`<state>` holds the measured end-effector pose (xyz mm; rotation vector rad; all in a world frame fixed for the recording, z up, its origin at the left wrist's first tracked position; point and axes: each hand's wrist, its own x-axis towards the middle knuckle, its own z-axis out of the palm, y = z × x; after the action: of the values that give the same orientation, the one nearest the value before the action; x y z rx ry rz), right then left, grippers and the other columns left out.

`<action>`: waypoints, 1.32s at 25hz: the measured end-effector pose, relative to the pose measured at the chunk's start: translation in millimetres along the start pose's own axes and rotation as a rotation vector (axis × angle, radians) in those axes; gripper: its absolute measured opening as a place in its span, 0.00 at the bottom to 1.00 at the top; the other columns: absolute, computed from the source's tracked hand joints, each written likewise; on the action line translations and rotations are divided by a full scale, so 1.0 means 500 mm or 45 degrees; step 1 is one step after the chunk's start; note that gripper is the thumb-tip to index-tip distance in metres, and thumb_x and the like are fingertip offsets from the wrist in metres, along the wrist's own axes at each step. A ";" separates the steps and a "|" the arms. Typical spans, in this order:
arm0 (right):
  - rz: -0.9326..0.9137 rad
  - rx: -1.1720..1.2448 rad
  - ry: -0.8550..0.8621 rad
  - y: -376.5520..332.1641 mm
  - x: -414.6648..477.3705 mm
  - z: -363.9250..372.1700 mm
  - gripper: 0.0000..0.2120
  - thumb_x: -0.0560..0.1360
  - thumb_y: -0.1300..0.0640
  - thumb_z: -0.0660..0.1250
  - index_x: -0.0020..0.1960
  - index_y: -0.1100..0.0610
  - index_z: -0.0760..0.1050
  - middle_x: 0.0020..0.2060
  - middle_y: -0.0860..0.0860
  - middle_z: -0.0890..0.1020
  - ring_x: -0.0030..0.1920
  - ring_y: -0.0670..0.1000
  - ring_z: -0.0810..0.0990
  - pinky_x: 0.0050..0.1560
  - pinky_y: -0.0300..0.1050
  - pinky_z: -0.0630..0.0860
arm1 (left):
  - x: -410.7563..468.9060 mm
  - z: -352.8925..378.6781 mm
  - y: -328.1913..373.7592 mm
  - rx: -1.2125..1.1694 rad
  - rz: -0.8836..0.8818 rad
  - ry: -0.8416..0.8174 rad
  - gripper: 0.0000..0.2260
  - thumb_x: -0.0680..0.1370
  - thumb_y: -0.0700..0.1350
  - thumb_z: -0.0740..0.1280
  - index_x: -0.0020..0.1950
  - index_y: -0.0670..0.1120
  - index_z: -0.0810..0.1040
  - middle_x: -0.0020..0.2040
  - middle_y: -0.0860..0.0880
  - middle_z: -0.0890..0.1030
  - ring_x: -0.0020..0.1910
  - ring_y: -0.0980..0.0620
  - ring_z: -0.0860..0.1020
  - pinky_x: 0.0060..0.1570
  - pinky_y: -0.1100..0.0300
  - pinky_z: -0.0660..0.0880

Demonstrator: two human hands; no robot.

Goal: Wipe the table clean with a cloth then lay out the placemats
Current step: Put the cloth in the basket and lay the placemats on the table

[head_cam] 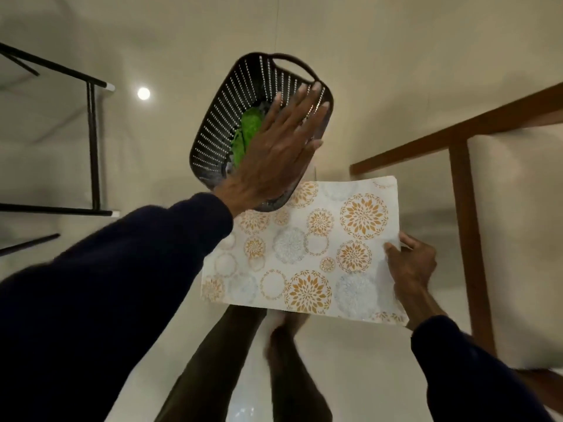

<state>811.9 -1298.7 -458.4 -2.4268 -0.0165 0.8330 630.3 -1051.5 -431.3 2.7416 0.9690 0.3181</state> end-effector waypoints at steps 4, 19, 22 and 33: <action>0.124 0.155 0.000 0.147 -0.053 0.021 0.24 0.75 0.65 0.78 0.71 0.61 0.79 0.64 0.57 0.84 0.61 0.57 0.85 0.68 0.54 0.79 | -0.302 -0.056 0.034 -0.320 -0.453 0.182 0.22 0.87 0.40 0.60 0.82 0.38 0.66 0.85 0.39 0.60 0.85 0.41 0.58 0.84 0.41 0.54; 0.221 0.652 -0.121 0.298 -0.190 0.023 0.17 0.79 0.67 0.73 0.67 0.59 0.81 0.50 0.51 0.87 0.40 0.39 0.87 0.40 0.34 0.83 | -0.538 0.092 -0.227 -1.005 -1.513 -0.506 0.33 0.83 0.54 0.71 0.83 0.41 0.65 0.80 0.40 0.70 0.75 0.40 0.73 0.68 0.51 0.74; 0.167 0.567 -0.063 0.312 -0.225 0.021 0.16 0.79 0.65 0.74 0.66 0.59 0.83 0.54 0.51 0.87 0.48 0.46 0.87 0.44 0.38 0.83 | -0.570 0.087 -0.241 -1.073 -1.498 -0.516 0.23 0.83 0.53 0.71 0.72 0.39 0.78 0.59 0.42 0.83 0.50 0.43 0.81 0.47 0.57 0.78; -0.063 0.270 0.017 0.340 -0.477 0.011 0.19 0.78 0.64 0.75 0.69 0.62 0.81 0.60 0.54 0.86 0.58 0.53 0.86 0.64 0.56 0.82 | -0.830 -0.172 -0.179 -1.320 -1.790 -0.190 0.08 0.82 0.41 0.73 0.61 0.43 0.83 0.47 0.49 0.86 0.35 0.59 0.84 0.29 0.66 0.77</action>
<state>588.3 -1483.3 -416.6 -2.2240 0.0161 0.7563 238.6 -1236.8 -427.6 0.8208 1.7028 0.2133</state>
